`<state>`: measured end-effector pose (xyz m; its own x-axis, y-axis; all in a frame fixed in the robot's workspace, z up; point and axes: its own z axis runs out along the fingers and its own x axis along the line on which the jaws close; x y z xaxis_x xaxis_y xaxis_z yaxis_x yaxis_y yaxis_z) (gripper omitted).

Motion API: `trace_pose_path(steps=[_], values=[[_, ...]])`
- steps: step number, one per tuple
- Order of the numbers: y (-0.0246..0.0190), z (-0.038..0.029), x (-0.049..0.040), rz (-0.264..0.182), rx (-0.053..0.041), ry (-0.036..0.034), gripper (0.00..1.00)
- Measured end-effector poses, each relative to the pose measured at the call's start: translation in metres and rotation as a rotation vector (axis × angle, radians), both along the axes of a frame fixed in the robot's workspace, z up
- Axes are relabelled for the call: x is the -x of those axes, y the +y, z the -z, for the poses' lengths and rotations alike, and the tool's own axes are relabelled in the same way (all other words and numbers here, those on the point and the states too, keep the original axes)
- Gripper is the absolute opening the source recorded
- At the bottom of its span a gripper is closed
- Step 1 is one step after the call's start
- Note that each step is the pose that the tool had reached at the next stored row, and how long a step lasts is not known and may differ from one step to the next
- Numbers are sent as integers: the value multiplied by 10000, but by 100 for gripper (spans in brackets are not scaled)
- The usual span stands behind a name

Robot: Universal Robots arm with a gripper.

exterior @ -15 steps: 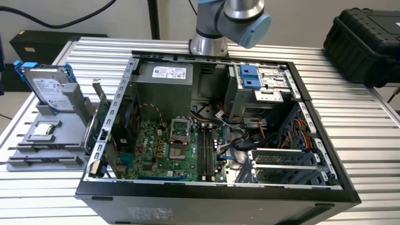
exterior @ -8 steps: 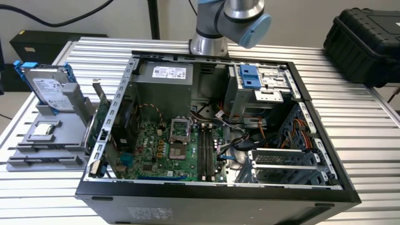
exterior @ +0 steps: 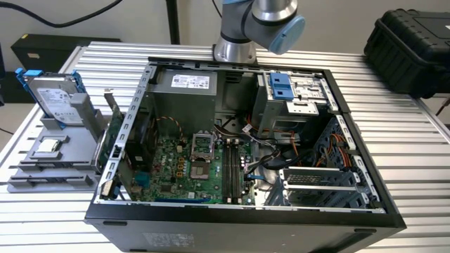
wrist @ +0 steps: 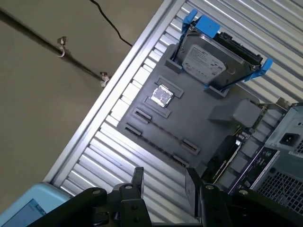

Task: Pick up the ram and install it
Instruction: 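Pick up the ram and move it above insertion slot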

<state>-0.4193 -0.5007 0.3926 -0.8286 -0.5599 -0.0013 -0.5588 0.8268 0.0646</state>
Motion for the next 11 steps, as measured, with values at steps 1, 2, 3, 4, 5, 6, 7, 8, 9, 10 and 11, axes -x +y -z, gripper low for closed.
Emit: trace_pose_path(steps=[1,2,3,4,5,6,7,8,9,10,11], values=[[0,0,0,-104,0,0,100],[0,0,0,-180,0,-1,100],[0,0,0,-237,-1,0,100],[0,0,0,-299,0,0,100],[0,0,0,-380,0,0,100],[0,0,0,-480,0,0,100],[0,0,0,-592,-1,-1,100],[0,0,0,-711,0,0,100],[0,0,0,-836,0,0,100],[0,0,0,-956,0,0,100],[0,0,0,-1079,0,0,100]])
